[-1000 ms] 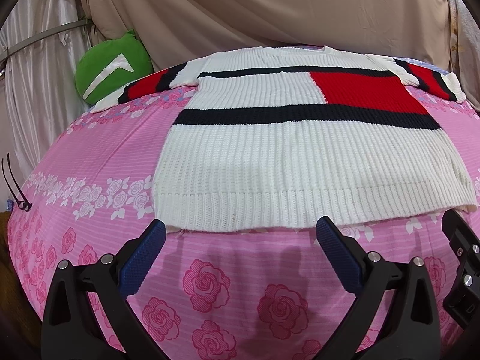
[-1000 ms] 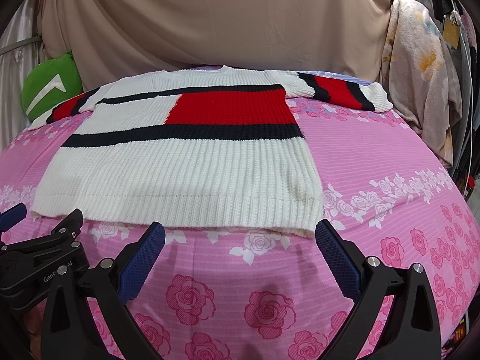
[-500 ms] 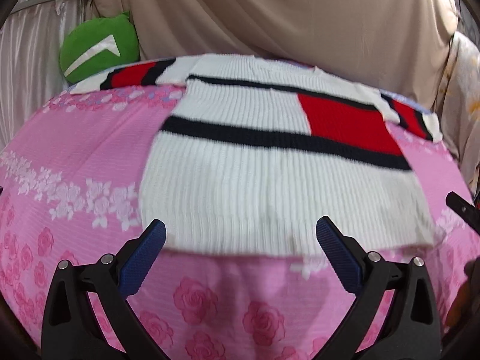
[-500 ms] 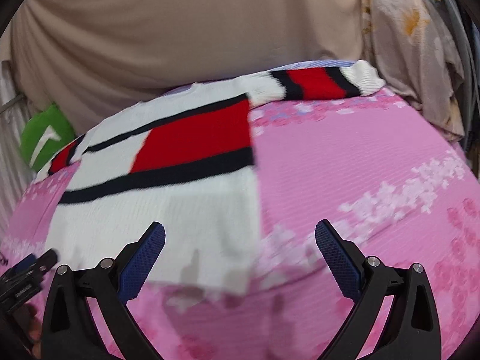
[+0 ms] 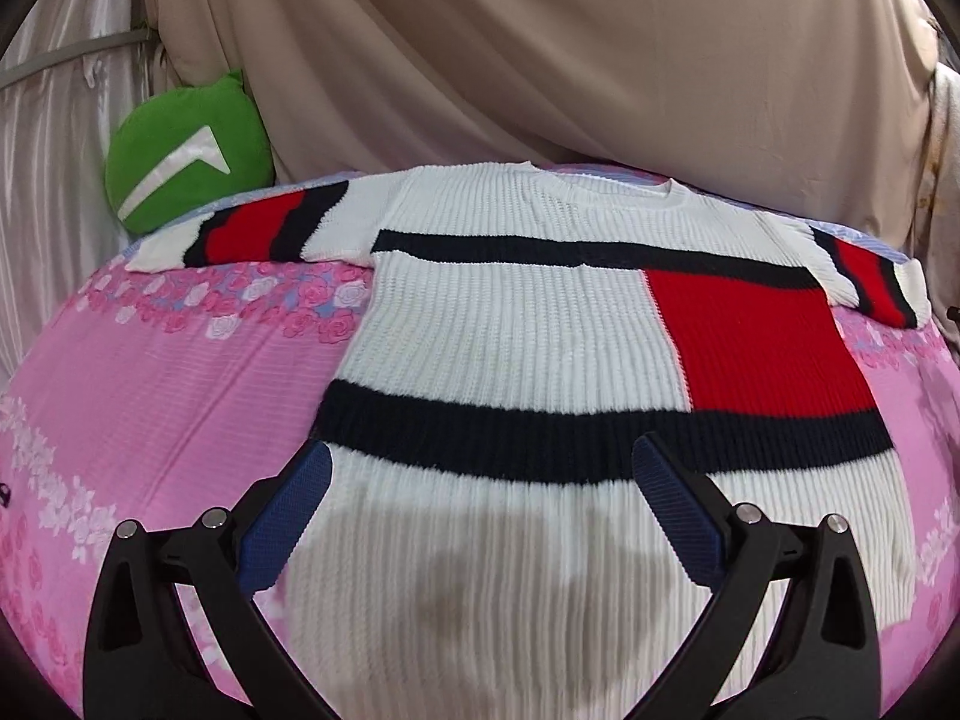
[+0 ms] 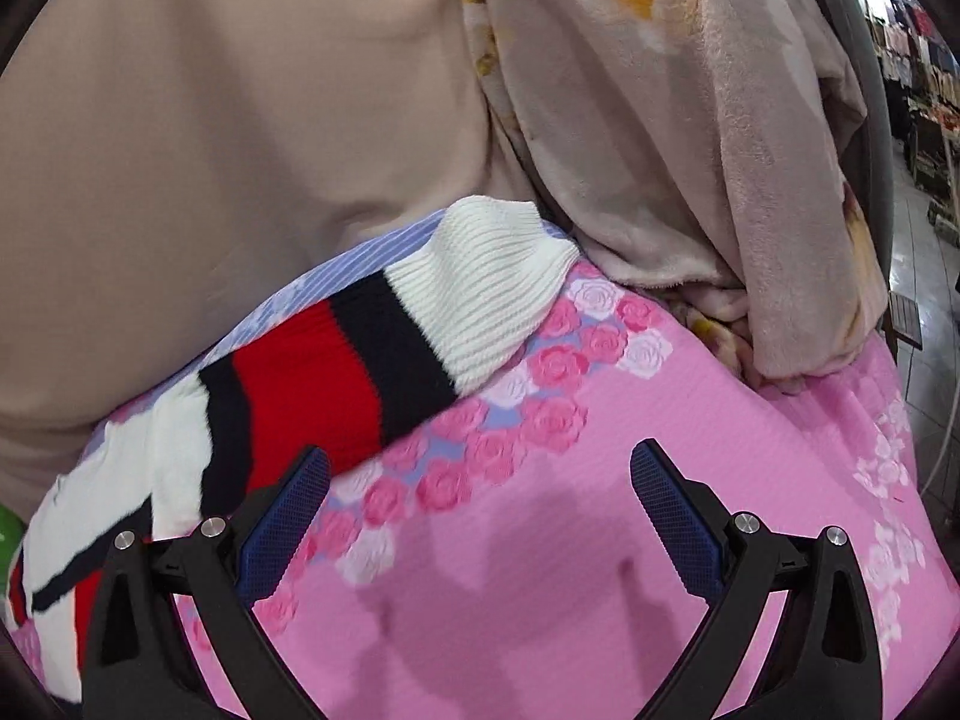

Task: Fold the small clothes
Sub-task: 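Reach the right tool to the striped sleeve cuff and grasp it, then fold the held sleeve across the sweater body toward the left tool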

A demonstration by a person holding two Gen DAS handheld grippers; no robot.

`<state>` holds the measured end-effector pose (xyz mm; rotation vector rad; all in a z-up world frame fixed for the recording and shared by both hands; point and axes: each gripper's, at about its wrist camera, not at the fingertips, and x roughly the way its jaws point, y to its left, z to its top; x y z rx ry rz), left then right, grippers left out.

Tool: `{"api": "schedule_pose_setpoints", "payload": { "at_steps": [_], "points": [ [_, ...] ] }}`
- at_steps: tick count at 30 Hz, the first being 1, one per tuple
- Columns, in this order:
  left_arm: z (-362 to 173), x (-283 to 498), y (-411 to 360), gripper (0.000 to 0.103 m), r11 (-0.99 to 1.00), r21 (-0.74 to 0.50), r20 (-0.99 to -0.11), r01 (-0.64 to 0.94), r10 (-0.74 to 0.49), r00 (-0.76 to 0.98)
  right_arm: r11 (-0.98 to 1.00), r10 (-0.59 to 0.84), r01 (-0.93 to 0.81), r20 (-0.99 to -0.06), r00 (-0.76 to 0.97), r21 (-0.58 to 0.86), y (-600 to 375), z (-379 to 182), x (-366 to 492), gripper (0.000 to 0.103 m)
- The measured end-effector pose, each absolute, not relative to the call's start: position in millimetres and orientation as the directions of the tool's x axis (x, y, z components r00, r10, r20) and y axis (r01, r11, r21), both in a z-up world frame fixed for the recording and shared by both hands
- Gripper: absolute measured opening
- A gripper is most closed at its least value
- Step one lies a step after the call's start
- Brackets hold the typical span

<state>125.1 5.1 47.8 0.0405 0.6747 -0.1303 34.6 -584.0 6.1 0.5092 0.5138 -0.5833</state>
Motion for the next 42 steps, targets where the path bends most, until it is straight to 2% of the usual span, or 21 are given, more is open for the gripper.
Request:
{"api": "schedule_pose_setpoints", "payload": {
  "at_steps": [7, 9, 10, 12, 15, 17, 19, 22, 25, 28, 31, 33, 34, 36, 37, 39, 42],
  "points": [
    [34.4, 164.7, -10.2, 0.098, 0.991, 0.040, -0.650, 0.127, -0.071, 0.757, 0.682, -0.331, 0.647, -0.646, 0.688, 0.340, -639.7, -15.1, 98.8, 0.098],
    [31.2, 173.8, -12.9, 0.098, 0.990, 0.047, -0.663, 0.136, -0.071, 0.746, 0.667, -0.315, 0.648, -0.648, 0.693, 0.368, -649.2, -17.7, 109.1, 0.095],
    [30.0, 177.9, -14.0, 0.098, 0.989, 0.054, -0.669, 0.138, -0.067, 0.741, 0.662, -0.313, 0.647, -0.645, 0.697, 0.378, -652.2, -17.0, 112.0, 0.088],
    [28.8, 184.8, -17.2, 0.098, 0.987, 0.069, -0.675, 0.145, -0.061, 0.736, 0.653, -0.322, 0.643, -0.622, 0.714, 0.401, -654.4, -12.2, 115.5, 0.082],
    [27.9, 195.0, -18.9, 0.098, 0.985, 0.074, -0.678, 0.155, -0.064, 0.732, 0.660, -0.298, 0.610, -0.593, 0.748, 0.438, -652.2, -2.8, 123.4, 0.060],
    [28.9, 198.8, -20.2, 0.098, 0.983, 0.074, -0.679, 0.168, -0.073, 0.730, 0.684, -0.269, 0.568, -0.565, 0.780, 0.458, -645.3, 11.2, 129.8, 0.025],
    [32.9, 202.6, -20.0, 0.098, 0.982, 0.074, -0.673, 0.174, -0.079, 0.735, 0.715, -0.225, 0.496, -0.509, 0.831, 0.493, -629.8, 33.5, 134.4, 0.019],
    [43.5, 206.0, -17.9, 0.098, 0.983, 0.082, -0.644, 0.167, -0.075, 0.761, 0.811, -0.124, 0.317, -0.385, 0.914, 0.492, -570.5, 84.0, 144.0, 0.017],
    [57.4, 209.6, -16.0, 0.098, 0.983, 0.095, -0.608, 0.158, -0.069, 0.791, 0.909, 0.043, 0.089, -0.303, 0.952, 0.407, -476.1, 133.9, 162.5, 0.015],
    [71.2, 215.0, -14.7, 0.098, 0.984, 0.094, -0.575, 0.154, -0.073, 0.815, 0.939, 0.227, -0.127, -0.297, 0.927, 0.321, -368.5, 155.1, 188.2, 0.014],
    [78.2, 227.5, -14.1, 0.098, 0.985, 0.064, -0.571, 0.162, -0.098, 0.815, 0.906, 0.404, -0.307, -0.376, 0.834, 0.292, -259.3, 136.5, 223.9, 0.015],
    [76.5, 238.0, -12.8, 0.098, 0.986, 0.030, -0.586, 0.165, -0.116, 0.802, 0.904, 0.427, -0.371, -0.490, 0.760, 0.214, -186.3, 97.9, 252.3, 0.036],
    [74.6, 243.9, -11.9, 0.098, 0.986, 0.016, -0.597, 0.166, -0.124, 0.793, 0.905, 0.420, -0.384, -0.537, 0.732, 0.184, -161.4, 79.1, 258.3, 0.049],
    [68.0, 257.3, -8.5, 0.098, 0.986, -0.017, -0.626, 0.168, -0.142, 0.767, 0.901, 0.400, -0.413, -0.627, 0.668, 0.135, -127.4, 39.4, 271.5, 0.047],
    [65.5, 263.4, -5.8, 0.098, 0.986, -0.027, -0.638, 0.167, -0.145, 0.756, 0.901, 0.394, -0.415, -0.635, 0.665, 0.124, -125.0, 26.1, 268.6, 0.044],
    [61.6, 271.0, 1.6, 0.098, 0.984, -0.052, -0.654, 0.168, -0.160, 0.739, 0.918, 0.375, -0.375, -0.596, 0.710, 0.130, -148.7, 28.4, 248.2, 0.044],
    [59.2, 276.8, 12.1, 0.098, 0.981, -0.088, -0.653, 0.175, -0.189, 0.733, 0.971, 0.235, -0.223, -0.554, 0.799, 0.091, -205.4, 35.6, 233.0, 0.061]
  ]
}}
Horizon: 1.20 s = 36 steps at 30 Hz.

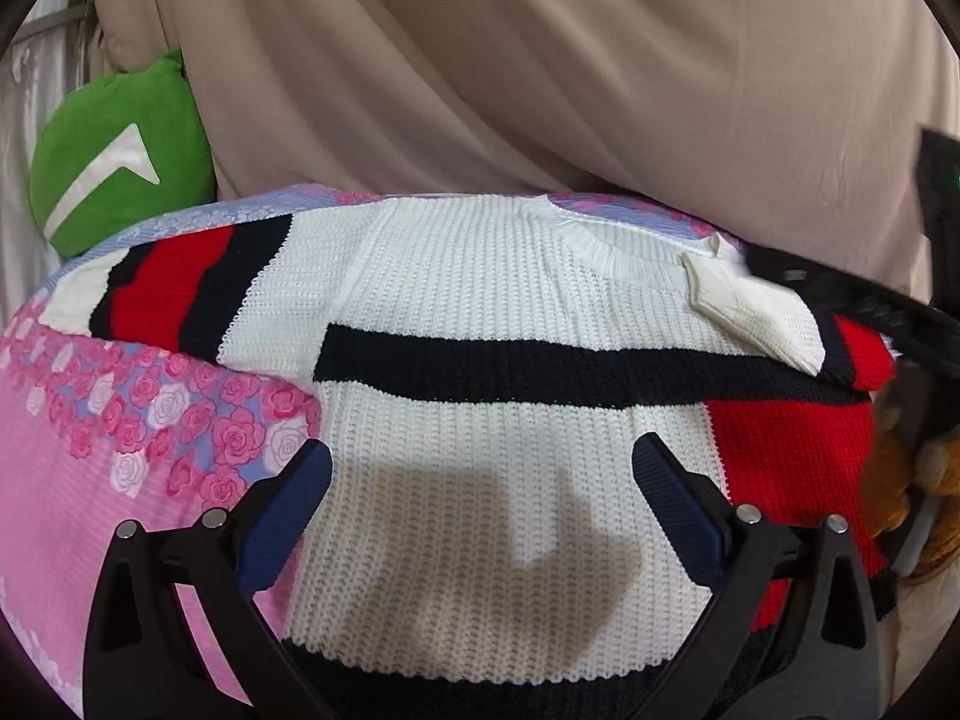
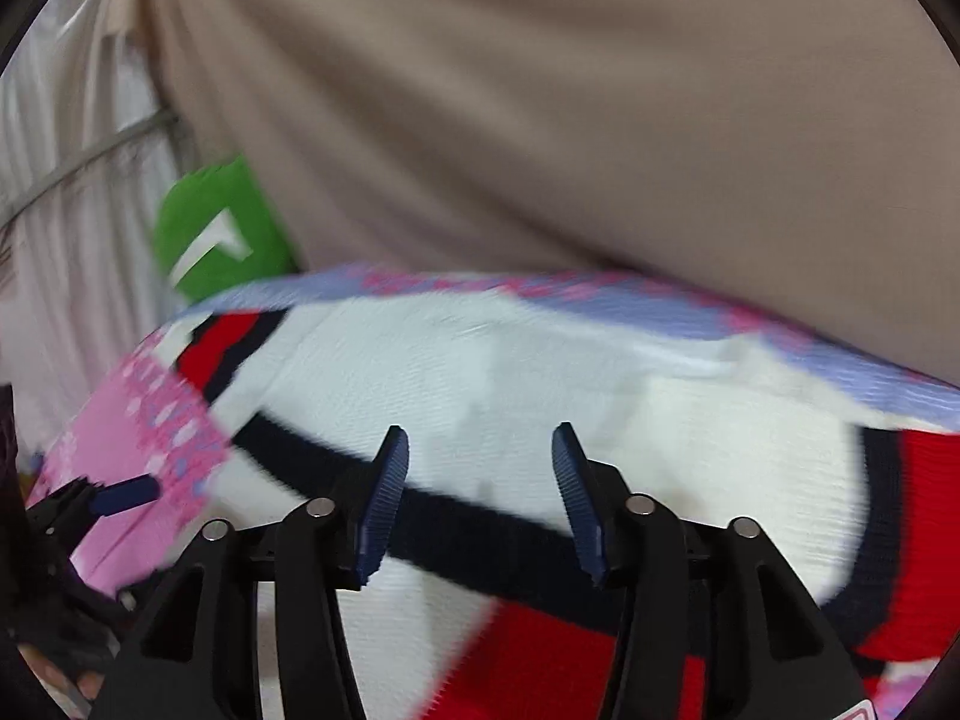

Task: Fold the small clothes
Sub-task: 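Fold the held sleeve across the sweater body toward the left tool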

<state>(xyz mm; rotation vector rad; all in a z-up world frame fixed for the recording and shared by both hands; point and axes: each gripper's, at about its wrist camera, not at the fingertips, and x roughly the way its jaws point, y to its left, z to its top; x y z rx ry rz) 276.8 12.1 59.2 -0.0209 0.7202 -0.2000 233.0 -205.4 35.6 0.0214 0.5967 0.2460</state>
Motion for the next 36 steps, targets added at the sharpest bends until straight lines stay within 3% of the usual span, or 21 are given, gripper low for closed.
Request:
{"api": "schedule_pose_setpoints", "payload": {
  "at_steps": [1, 10, 12, 13, 14, 18, 22, 26, 29, 31, 34, 36],
  "points": [
    [57.8, 278.7, 12.9, 0.098, 0.981, -0.088, -0.652, 0.172, -0.188, 0.735, 0.979, 0.200, -0.186, -0.560, 0.804, 0.083, -221.9, 38.9, 233.9, 0.067],
    [53.4, 280.3, -1.5, 0.098, 0.971, -0.083, -0.671, 0.226, -0.222, 0.707, 0.979, 0.112, -0.201, -0.714, 0.691, -0.041, -229.0, -18.2, 270.0, 0.067],
    [57.5, 277.5, 5.0, 0.098, 0.974, -0.069, -0.660, 0.217, -0.208, 0.722, 0.977, 0.058, -0.186, -0.715, 0.696, -0.102, -218.6, -23.7, 281.3, 0.058],
    [59.4, 275.8, 7.1, 0.098, 0.976, -0.061, -0.656, 0.210, -0.198, 0.728, 0.976, 0.062, -0.191, -0.706, 0.705, -0.104, -215.3, -19.6, 284.2, 0.038],
    [61.1, 275.3, 9.8, 0.098, 0.978, -0.056, -0.653, 0.202, -0.189, 0.733, 0.978, 0.080, -0.192, -0.708, 0.702, -0.080, -213.3, -13.3, 289.0, 0.010],
    [68.2, 284.8, 26.7, 0.098, 0.984, -0.061, -0.645, 0.167, -0.167, 0.746, 0.962, 0.246, -0.264, -0.631, 0.736, 0.067, -186.3, 31.0, 288.9, 0.010],
    [74.8, 296.4, 39.8, 0.098, 0.982, -0.132, -0.633, 0.138, -0.191, 0.750, 0.865, 0.486, -0.446, -0.609, 0.627, 0.231, -122.5, 38.7, 295.4, 0.011],
    [69.5, 312.5, 44.6, 0.098, 0.971, -0.198, -0.652, 0.131, -0.231, 0.722, 0.835, 0.491, -0.496, -0.731, 0.475, 0.238, -57.2, -14.8, 317.8, 0.016],
    [55.4, 330.2, 43.9, 0.098, 0.971, -0.212, -0.696, 0.115, -0.232, 0.680, 0.849, 0.463, -0.486, -0.736, 0.494, 0.208, -59.8, -20.3, 309.3, 0.016],
    [48.7, 341.7, 45.4, 0.098, 0.965, -0.238, -0.710, 0.109, -0.250, 0.659, 0.842, 0.506, -0.470, -0.686, 0.523, 0.264, -92.2, -6.8, 297.9, 0.025],
    [42.1, 360.1, 46.1, 0.098, 0.958, -0.272, -0.720, 0.094, -0.267, 0.641, 0.884, 0.465, -0.380, -0.612, 0.640, 0.274, -162.9, 25.7, 269.1, 0.049],
    [39.0, 370.6, 44.9, 0.098, 0.937, -0.333, -0.711, 0.109, -0.325, 0.623, 0.911, 0.412, -0.303, -0.584, 0.700, 0.279, -217.0, 38.1, 247.2, 0.052]
  ]
}}
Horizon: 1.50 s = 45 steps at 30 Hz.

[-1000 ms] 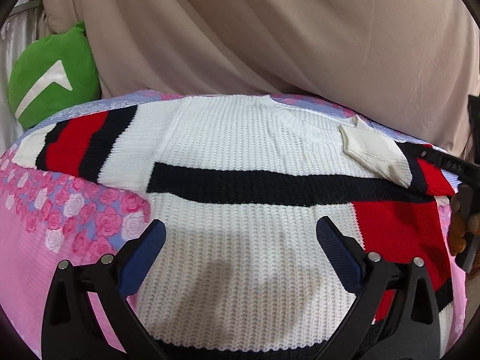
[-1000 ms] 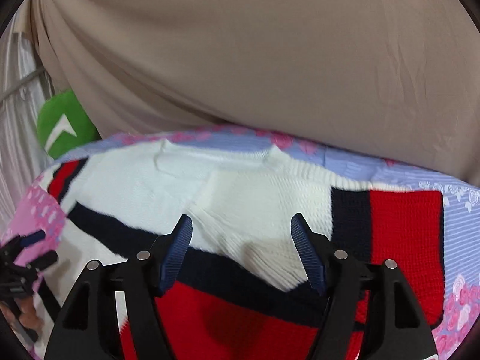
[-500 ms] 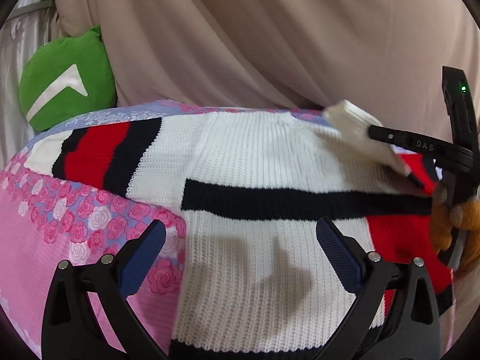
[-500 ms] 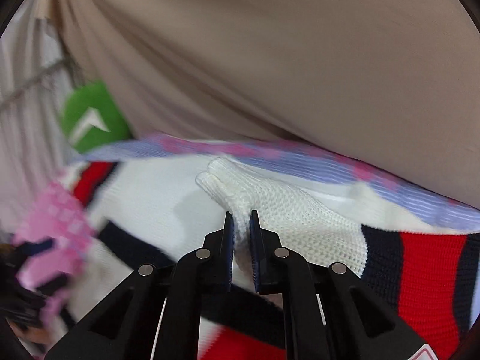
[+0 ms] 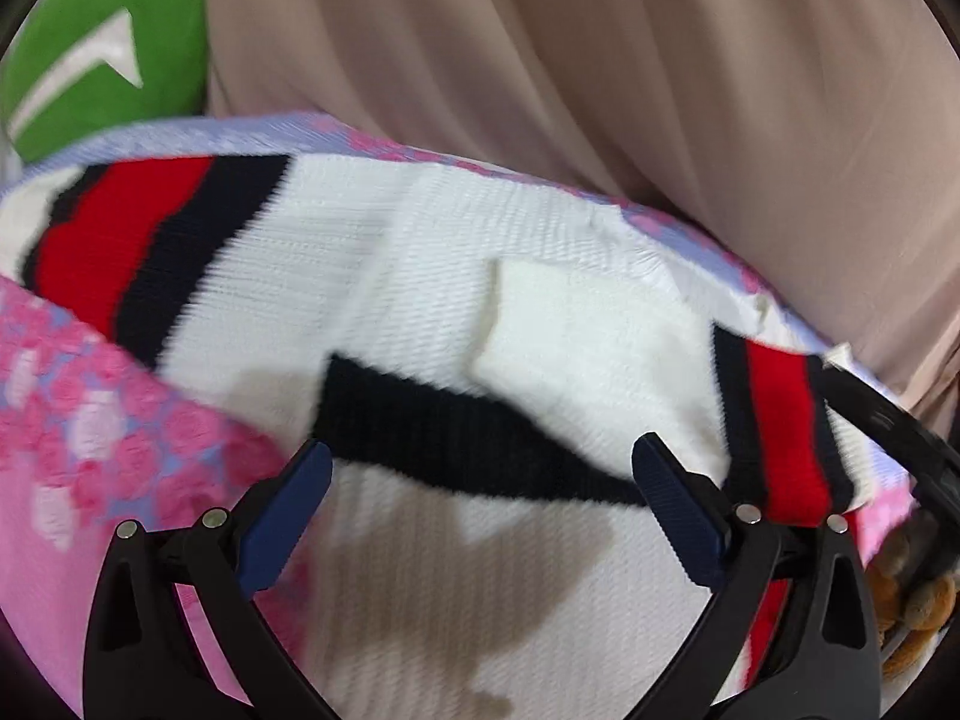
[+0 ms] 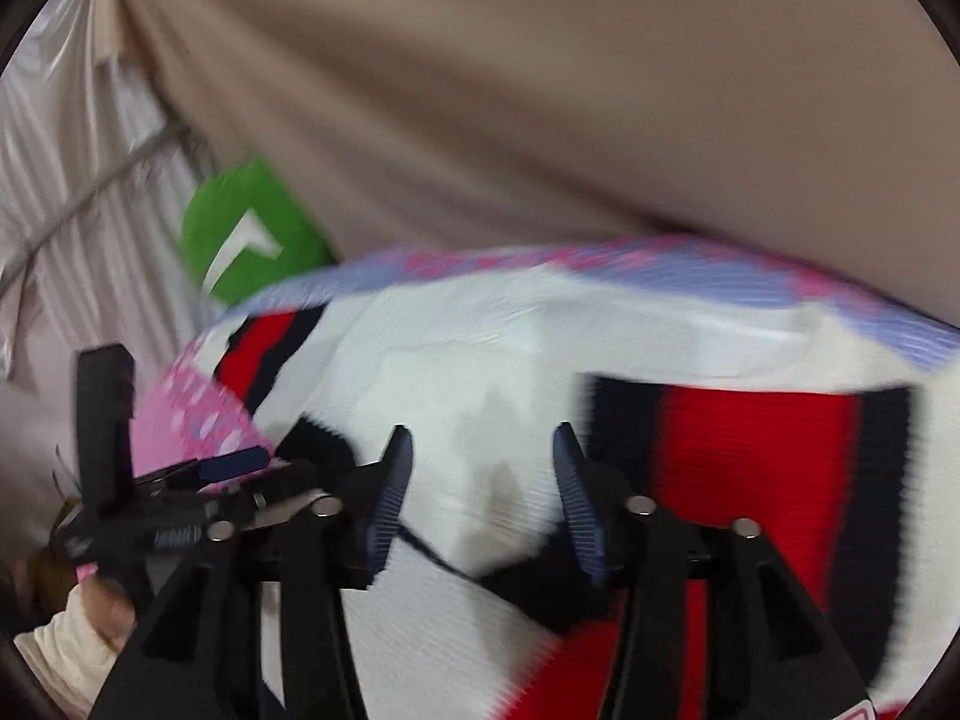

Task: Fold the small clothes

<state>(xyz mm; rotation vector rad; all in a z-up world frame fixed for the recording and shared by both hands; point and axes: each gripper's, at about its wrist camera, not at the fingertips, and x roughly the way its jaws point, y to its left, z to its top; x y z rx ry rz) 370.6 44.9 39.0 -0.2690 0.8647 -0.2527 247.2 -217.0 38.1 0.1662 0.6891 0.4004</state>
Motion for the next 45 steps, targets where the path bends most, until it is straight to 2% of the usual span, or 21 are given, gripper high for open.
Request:
{"api": "schedule_pose_setpoints", "payload": {
  "at_steps": [6, 7, 8, 9, 11, 13, 14, 15, 18, 21, 23, 26, 27, 28, 29, 30, 33, 35, 38, 41, 45],
  "points": [
    [22.2, 405.7, 32.1, 0.097, 0.902, -0.425, -0.719, 0.078, -0.388, 0.577, 0.967, 0.167, -0.009, -0.606, 0.778, 0.255, -347.9, 31.3, 199.8, 0.065],
    [22.7, 408.5, 27.7, 0.090, 0.910, -0.407, -0.717, 0.075, -0.369, 0.591, 0.961, 0.166, 0.015, -0.619, 0.768, 0.276, -359.6, 24.1, 200.4, 0.065],
    [24.9, 409.6, 22.5, 0.081, 0.918, -0.387, -0.712, 0.088, -0.358, 0.604, 0.955, 0.166, 0.038, -0.634, 0.755, 0.295, -370.5, 16.4, 200.8, 0.065],
    [27.2, 410.0, 15.8, 0.053, 0.921, -0.373, -0.714, 0.115, -0.364, 0.599, 0.952, 0.160, 0.059, -0.651, 0.742, 0.301, -378.1, 8.4, 203.2, 0.065],
    [30.6, 416.0, 8.0, 0.012, 0.919, -0.366, -0.719, 0.147, -0.380, 0.582, 0.952, 0.147, 0.082, -0.678, 0.721, 0.294, -380.7, -3.9, 210.8, 0.065],
    [45.7, 412.5, 5.3, 0.011, 0.916, -0.363, -0.696, 0.172, -0.390, 0.603, 0.948, 0.171, 0.071, -0.686, 0.708, 0.310, -377.1, -11.5, 218.3, 0.060],
    [57.4, 408.6, 4.6, 0.011, 0.919, -0.344, -0.675, 0.191, -0.383, 0.631, 0.946, 0.185, 0.055, -0.672, 0.718, 0.319, -373.1, -9.9, 218.9, 0.048],
    [71.7, 400.6, 7.5, 0.011, 0.925, -0.323, -0.639, 0.201, -0.370, 0.675, 0.943, 0.205, 0.027, -0.639, 0.742, 0.333, -370.6, -0.9, 215.9, 0.015],
    [94.9, 388.3, 18.6, 0.011, 0.939, -0.282, -0.579, 0.197, -0.330, 0.746, 0.936, 0.231, -0.041, -0.520, 0.822, 0.350, -367.5, 24.0, 195.7, 0.000],
    [71.3, 399.8, 14.5, 0.011, 0.973, -0.164, -0.633, 0.161, -0.229, 0.739, 0.964, 0.097, 0.091, -0.648, 0.755, 0.251, -384.4, -3.2, 214.3, 0.000],
    [40.7, 409.5, 11.8, 0.011, 0.982, -0.119, -0.699, 0.149, -0.189, 0.690, 0.950, 0.106, 0.149, -0.731, 0.674, 0.275, -398.5, -28.5, 224.8, 0.000],
    [21.1, 409.0, 21.3, 0.012, 0.977, -0.171, -0.697, 0.130, -0.213, 0.684, 0.924, 0.221, 0.059, -0.652, 0.725, 0.378, -398.4, -8.3, 208.6, 0.012],
    [23.3, 409.7, 27.4, 0.013, 0.969, -0.214, -0.690, 0.126, -0.241, 0.683, 0.928, 0.233, 0.029, -0.641, 0.731, 0.371, -391.2, -0.2, 207.4, 0.032],
    [23.3, 411.0, 31.1, 0.013, 0.964, -0.238, -0.689, 0.121, -0.255, 0.679, 0.934, 0.233, 0.012, -0.633, 0.738, 0.358, -384.4, 3.9, 208.4, 0.063],
    [21.4, 412.8, 33.2, 0.014, 0.961, -0.250, -0.693, 0.117, -0.261, 0.672, 0.938, 0.231, 0.001, -0.626, 0.745, 0.347, -378.4, 6.3, 210.5, 0.079],
    [18.9, 413.2, 32.9, 0.014, 0.961, -0.249, -0.696, 0.116, -0.261, 0.669, 0.943, 0.232, -0.009, -0.633, 0.739, 0.334, -370.8, 4.4, 217.7, 0.081],
    [19.8, 413.3, 29.8, 0.014, 0.963, -0.239, -0.693, 0.120, -0.256, 0.674, 0.950, 0.226, 0.012, -0.716, 0.660, 0.311, -352.6, -19.8, 238.7, 0.077],
    [20.8, 412.1, 29.4, 0.013, 0.963, -0.239, -0.690, 0.123, -0.258, 0.677, 0.963, 0.186, 0.021, -0.722, 0.666, 0.268, -349.3, -19.5, 239.4, 0.025],
    [26.3, 407.6, 26.1, 0.013, 0.959, -0.235, -0.666, 0.156, -0.276, 0.693, 0.945, 0.215, -0.003, -0.614, 0.759, 0.327, -369.0, 6.4, 210.1, 0.019],
    [14.7, 413.3, 16.8, 0.013, 0.949, -0.252, -0.696, 0.190, -0.314, 0.645, 0.952, 0.135, 0.107, -0.706, 0.695, 0.288, -397.2, -19.6, 217.8, 0.014],
    [14.2, 414.7, 5.3, 0.013, 0.962, -0.193, -0.697, 0.193, -0.273, 0.663, 0.944, 0.176, 0.080, -0.694, 0.698, 0.321, -406.3, -9.3, 211.9, 0.019]
  ]
}}
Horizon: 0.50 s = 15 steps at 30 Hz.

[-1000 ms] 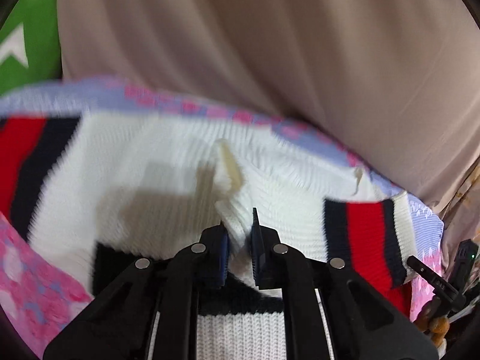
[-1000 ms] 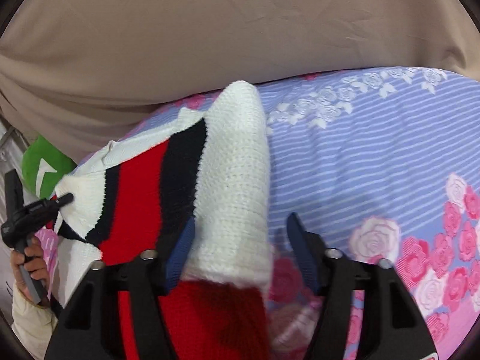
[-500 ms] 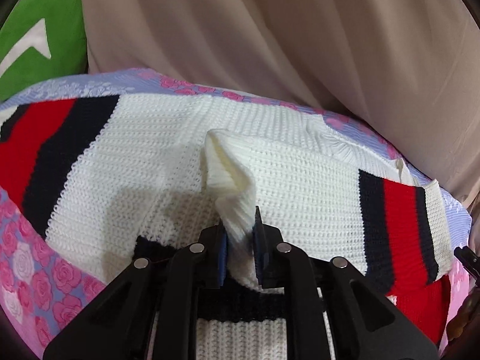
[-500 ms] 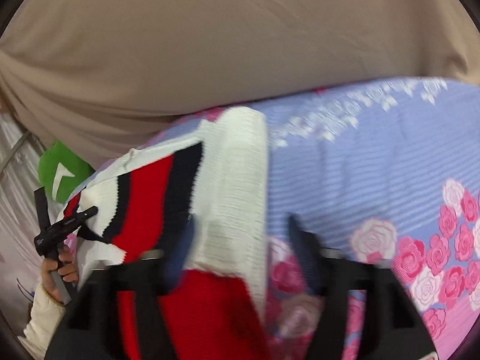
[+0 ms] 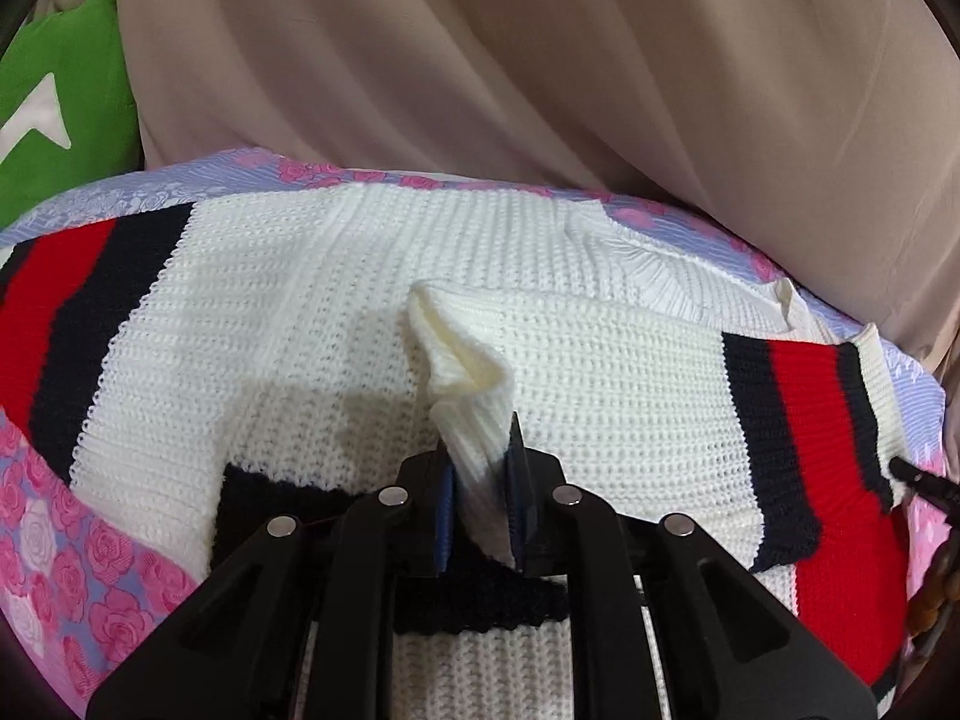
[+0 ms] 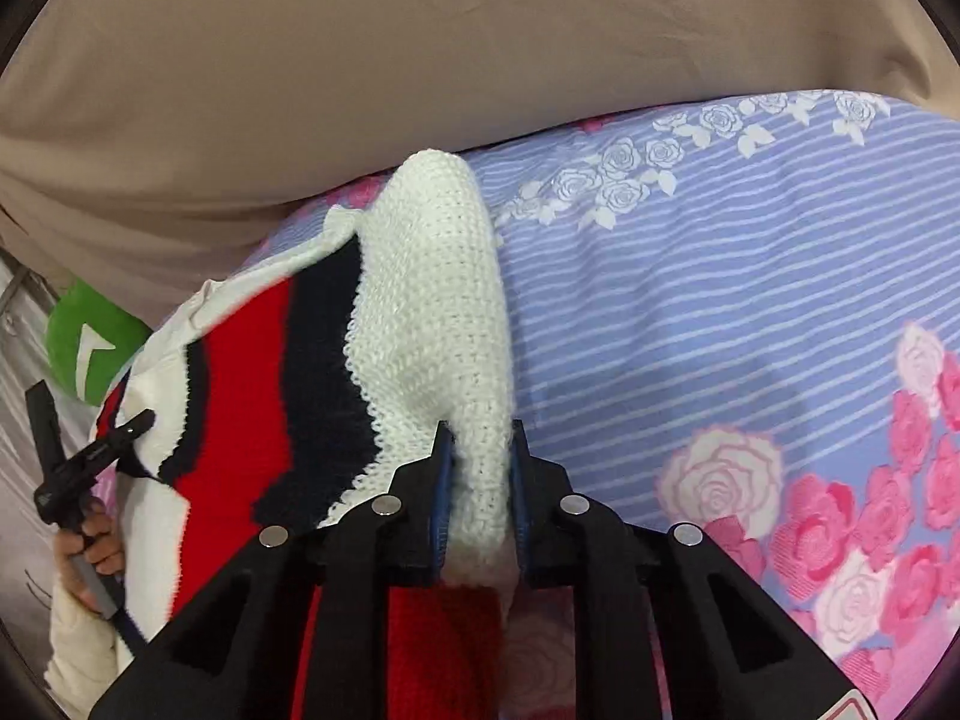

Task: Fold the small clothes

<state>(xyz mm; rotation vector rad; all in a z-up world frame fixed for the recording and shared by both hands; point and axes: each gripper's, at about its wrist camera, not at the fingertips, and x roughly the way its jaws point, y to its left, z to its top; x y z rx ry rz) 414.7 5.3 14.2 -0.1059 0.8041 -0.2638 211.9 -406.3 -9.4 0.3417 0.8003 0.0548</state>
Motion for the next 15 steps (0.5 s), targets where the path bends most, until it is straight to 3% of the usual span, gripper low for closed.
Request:
{"api": "schedule_pose_setpoints", "payload": {
  "at_steps": [3, 5, 7, 10, 11, 12, 13, 15],
  "points": [
    [12.9, 416.0, 11.7, 0.014, 0.959, -0.213, -0.696, 0.187, -0.283, 0.660, 0.950, 0.159, 0.053, -0.621, 0.767, 0.308, -402.4, 23.0, 212.8, 0.035],
    [12.6, 416.3, 13.0, 0.015, 0.959, -0.216, -0.694, 0.184, -0.283, 0.662, 0.944, 0.157, 0.055, -0.591, 0.792, 0.324, -397.8, 36.9, 224.8, 0.063],
    [14.2, 409.2, 11.8, 0.015, 0.961, -0.204, -0.694, 0.184, -0.275, 0.666, 0.949, 0.164, 0.044, -0.607, 0.778, 0.313, -387.9, 40.4, 256.8, 0.069],
    [15.7, 402.4, 10.2, 0.015, 0.962, -0.201, -0.692, 0.186, -0.274, 0.668, 0.954, 0.132, 0.089, -0.672, 0.729, 0.285, -382.1, 29.0, 302.4, 0.069],
    [15.7, 402.3, 10.1, 0.015, 0.961, -0.203, -0.692, 0.186, -0.275, 0.668, 0.953, 0.137, 0.096, -0.692, 0.709, 0.288, -380.9, 24.1, 313.4, 0.067],
    [15.7, 402.5, 10.5, 0.015, 0.960, -0.209, -0.692, 0.186, -0.279, 0.666, 0.952, 0.156, 0.085, -0.704, 0.693, 0.294, -382.1, 20.5, 318.8, 0.058],
    [15.7, 402.1, 10.7, 0.015, 0.960, -0.211, -0.691, 0.186, -0.281, 0.666, 0.950, 0.172, 0.073, -0.706, 0.686, 0.303, -378.8, 18.8, 324.0, 0.018],
    [15.7, 401.7, 11.1, 0.015, 0.958, -0.216, -0.690, 0.188, -0.286, 0.665, 0.953, 0.152, 0.068, -0.664, 0.732, 0.294, -380.8, 27.8, 316.7, 0.013]
  ]
}}
